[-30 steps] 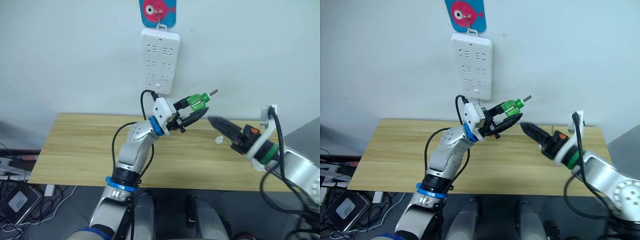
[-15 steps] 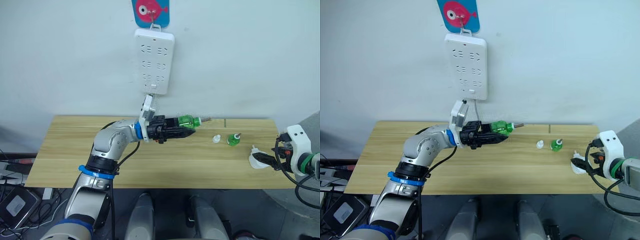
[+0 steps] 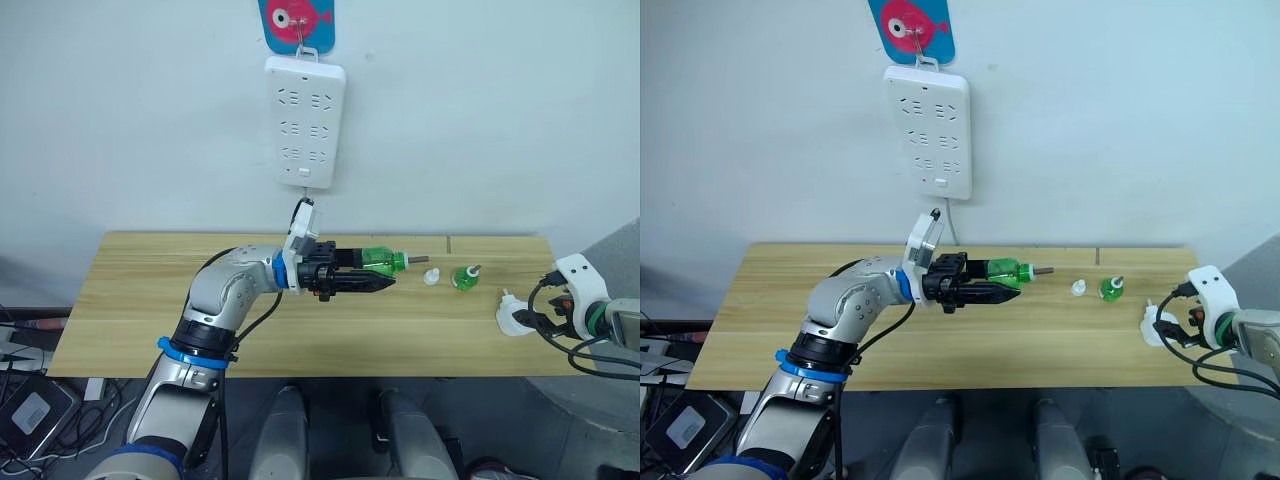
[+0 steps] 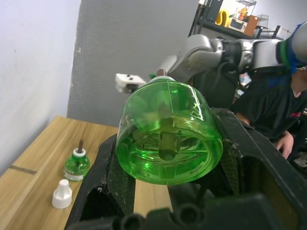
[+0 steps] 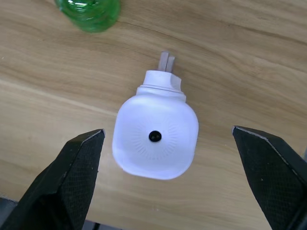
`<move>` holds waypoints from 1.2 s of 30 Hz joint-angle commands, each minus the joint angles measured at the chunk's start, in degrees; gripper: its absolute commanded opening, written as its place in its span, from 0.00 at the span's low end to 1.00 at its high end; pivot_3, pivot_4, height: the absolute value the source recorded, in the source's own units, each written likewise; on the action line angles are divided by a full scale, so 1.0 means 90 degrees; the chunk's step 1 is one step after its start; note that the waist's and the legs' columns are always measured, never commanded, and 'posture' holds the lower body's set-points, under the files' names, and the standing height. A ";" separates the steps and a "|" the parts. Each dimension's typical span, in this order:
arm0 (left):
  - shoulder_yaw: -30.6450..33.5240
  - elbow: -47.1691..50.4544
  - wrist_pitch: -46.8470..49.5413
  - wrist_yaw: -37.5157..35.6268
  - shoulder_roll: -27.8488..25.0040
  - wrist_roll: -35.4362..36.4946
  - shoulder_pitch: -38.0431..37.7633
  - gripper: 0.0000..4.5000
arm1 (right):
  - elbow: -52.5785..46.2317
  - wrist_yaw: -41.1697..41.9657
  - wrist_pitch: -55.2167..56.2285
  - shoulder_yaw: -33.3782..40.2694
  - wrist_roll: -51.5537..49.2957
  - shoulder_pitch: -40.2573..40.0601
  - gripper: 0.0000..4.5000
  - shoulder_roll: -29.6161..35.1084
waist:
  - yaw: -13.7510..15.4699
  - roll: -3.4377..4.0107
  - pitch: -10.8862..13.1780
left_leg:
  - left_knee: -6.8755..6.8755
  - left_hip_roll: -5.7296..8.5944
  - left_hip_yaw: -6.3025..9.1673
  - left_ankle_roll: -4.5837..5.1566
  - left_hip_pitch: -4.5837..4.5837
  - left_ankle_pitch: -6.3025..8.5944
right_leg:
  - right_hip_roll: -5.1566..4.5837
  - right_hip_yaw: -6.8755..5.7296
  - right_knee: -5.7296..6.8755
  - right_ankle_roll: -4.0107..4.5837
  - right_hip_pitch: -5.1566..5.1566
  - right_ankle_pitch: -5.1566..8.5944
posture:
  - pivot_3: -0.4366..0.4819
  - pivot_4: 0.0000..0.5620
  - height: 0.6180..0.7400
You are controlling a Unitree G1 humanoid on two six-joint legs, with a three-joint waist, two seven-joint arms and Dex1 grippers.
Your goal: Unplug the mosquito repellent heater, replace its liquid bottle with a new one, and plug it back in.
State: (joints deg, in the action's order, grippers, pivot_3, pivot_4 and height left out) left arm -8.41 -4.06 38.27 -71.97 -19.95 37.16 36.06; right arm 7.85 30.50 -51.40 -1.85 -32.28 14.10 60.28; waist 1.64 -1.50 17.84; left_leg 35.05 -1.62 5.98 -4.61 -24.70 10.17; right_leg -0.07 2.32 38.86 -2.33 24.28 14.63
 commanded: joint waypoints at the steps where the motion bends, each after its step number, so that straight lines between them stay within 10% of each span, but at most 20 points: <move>1: 0.0041 0.0264 -0.0046 -0.0054 -0.0059 0.0047 -0.0093 0.50 | 0.0469 0.0284 -0.0420 0.0091 0.0141 0.0387 0.99 -0.0212 | -0.0001 0.0002 0.0005 | 0.0000 0.0000 0.0000 0.0000 0.0000 0.0000 | 0.0000 0.0000 0.0000 0.0000 0.0000 0.0000 | 0.74 0.58 1.00; 26: 0.0005 0.0675 0.0153 -0.0022 -0.0324 0.0113 -0.0295 0.50 | 0.2559 0.1784 -0.0035 -0.0540 0.1963 0.1599 0.99 -0.0837 | 0.0160 0.0011 0.0120 | -0.0009 0.0002 -0.0003 0.0000 -0.0003 0.0001 | -0.0001 0.0003 -0.0004 -0.0002 0.0006 0.0001 | 0.79 0.62 1.00; 32: -0.0028 0.0658 0.0146 -0.0042 -0.0340 0.0094 -0.0287 0.50 | 0.2584 0.1994 -0.0053 -0.0435 0.2068 0.1599 0.66 -0.0849 | 0.0166 -0.0005 0.0143 | -0.0011 0.0000 -0.0003 0.0000 -0.0003 0.0001 | -0.0001 0.0002 -0.0007 -0.0003 0.0006 0.0002 | 0.79 0.61 1.00; 36: -0.0071 0.0650 0.0127 -0.0103 -0.0364 0.0080 -0.0306 0.50 | 0.2226 0.2218 -0.0317 -0.0209 0.1954 0.1407 0.66 -0.0550 | 0.0186 0.0000 0.0146 | -0.0011 0.0001 -0.0002 0.0000 -0.0005 0.0001 | -0.0002 0.0002 -0.0008 -0.0003 0.0007 0.0002 | 0.78 0.60 1.00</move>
State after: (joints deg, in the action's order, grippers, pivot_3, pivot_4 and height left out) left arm -8.65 -0.11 39.82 -72.06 -22.99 37.56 33.57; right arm 29.86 49.09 -53.10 -5.98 -14.39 27.43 52.93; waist 3.31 -1.50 19.16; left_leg 34.95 -1.60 5.96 -4.60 -24.75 10.18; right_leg -0.09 2.34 38.78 -2.35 24.35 14.65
